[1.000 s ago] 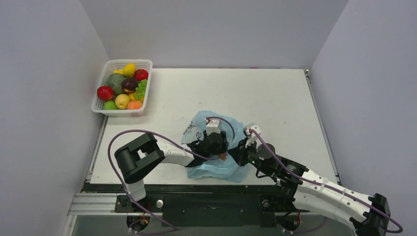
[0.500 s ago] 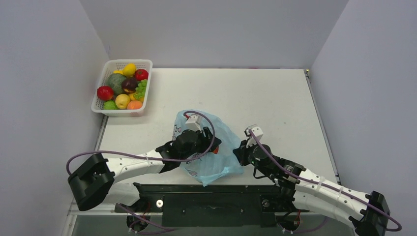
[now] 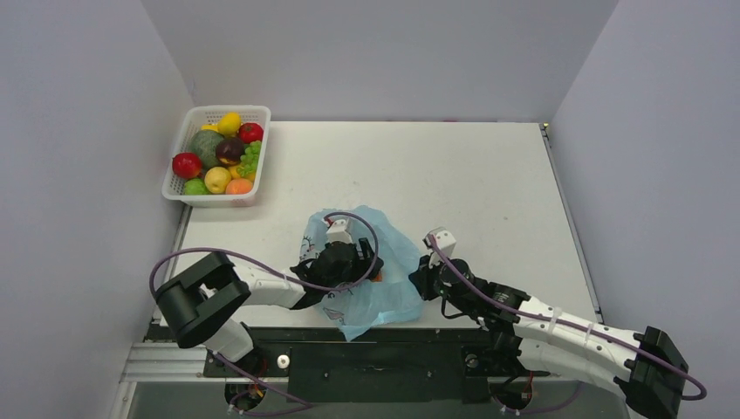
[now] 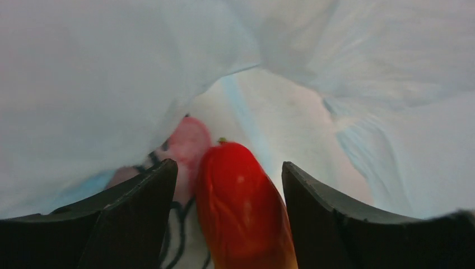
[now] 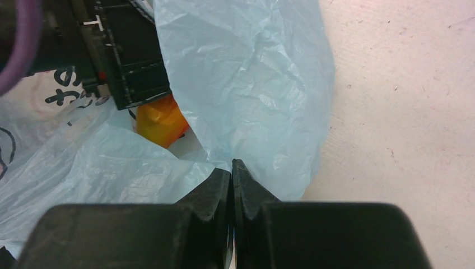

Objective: Take the fake fruits out of the plastic bag

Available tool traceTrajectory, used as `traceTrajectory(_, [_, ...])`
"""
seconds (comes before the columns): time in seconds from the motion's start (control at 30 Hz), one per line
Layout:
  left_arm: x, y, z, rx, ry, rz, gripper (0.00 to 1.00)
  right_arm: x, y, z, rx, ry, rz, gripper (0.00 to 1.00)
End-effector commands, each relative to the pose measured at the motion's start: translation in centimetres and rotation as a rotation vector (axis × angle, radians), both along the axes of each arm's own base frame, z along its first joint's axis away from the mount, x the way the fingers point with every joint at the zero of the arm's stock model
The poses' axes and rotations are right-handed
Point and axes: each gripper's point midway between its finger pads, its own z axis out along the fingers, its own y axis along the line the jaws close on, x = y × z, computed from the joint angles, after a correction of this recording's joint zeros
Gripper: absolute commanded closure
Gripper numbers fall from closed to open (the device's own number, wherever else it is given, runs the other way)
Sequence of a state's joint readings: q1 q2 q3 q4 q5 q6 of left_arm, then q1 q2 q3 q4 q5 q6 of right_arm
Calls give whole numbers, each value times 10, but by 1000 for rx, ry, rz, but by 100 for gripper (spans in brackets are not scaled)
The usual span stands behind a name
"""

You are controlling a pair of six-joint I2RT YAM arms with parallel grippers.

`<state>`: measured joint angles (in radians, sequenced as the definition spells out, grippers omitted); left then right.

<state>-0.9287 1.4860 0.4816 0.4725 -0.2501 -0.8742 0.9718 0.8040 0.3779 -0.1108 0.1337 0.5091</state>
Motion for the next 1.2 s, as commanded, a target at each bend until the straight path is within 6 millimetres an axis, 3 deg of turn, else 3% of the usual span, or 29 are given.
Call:
traceTrajectory(0.0, [17, -6, 2, -15, -68, 42, 30, 2, 7, -2, -13, 4, 0, 100])
traceTrajectory(0.03, [17, -5, 1, -18, -62, 54, 25, 3, 9, 0, -17, 15, -9, 100])
traceTrajectory(0.17, [15, -6, 5, -24, -35, 59, 12, -12, 8, -29, -70, 159, -17, 100])
traceTrajectory(0.23, [13, -7, 14, -25, -35, 47, 9, -18, 6, -41, -78, 202, -26, 100])
traceTrajectory(0.4, [2, -10, 47, -44, -39, -13, 6, -20, -3, -49, -97, 231, -89, 97])
traceTrajectory(0.47, [-2, -10, 59, -54, -37, -37, 5, -19, -6, -52, -110, 232, -108, 90])
traceTrajectory(0.57, [-6, -6, 66, -47, -25, -48, 5, -20, -3, -50, -96, 237, -98, 71])
traceTrajectory(0.67, [-8, -1, 69, -40, -12, -39, 7, -23, 3, -45, -75, 246, -77, 46])
traceTrajectory(0.87, [-17, 1, 53, -49, 42, -39, 13, -34, 16, -36, 52, 316, -85, 20])
traceTrajectory(0.97, [-18, -4, 48, -99, 43, -35, 21, -32, 24, -35, 99, 297, -107, 18])
traceTrajectory(1.1, [-25, -9, 40, -120, 46, -53, 39, -30, 37, -32, 142, 290, -108, 17])
traceTrajectory(1.17, [-30, -13, 38, -120, 33, -67, 41, -28, 46, -25, 193, 289, -109, 15])
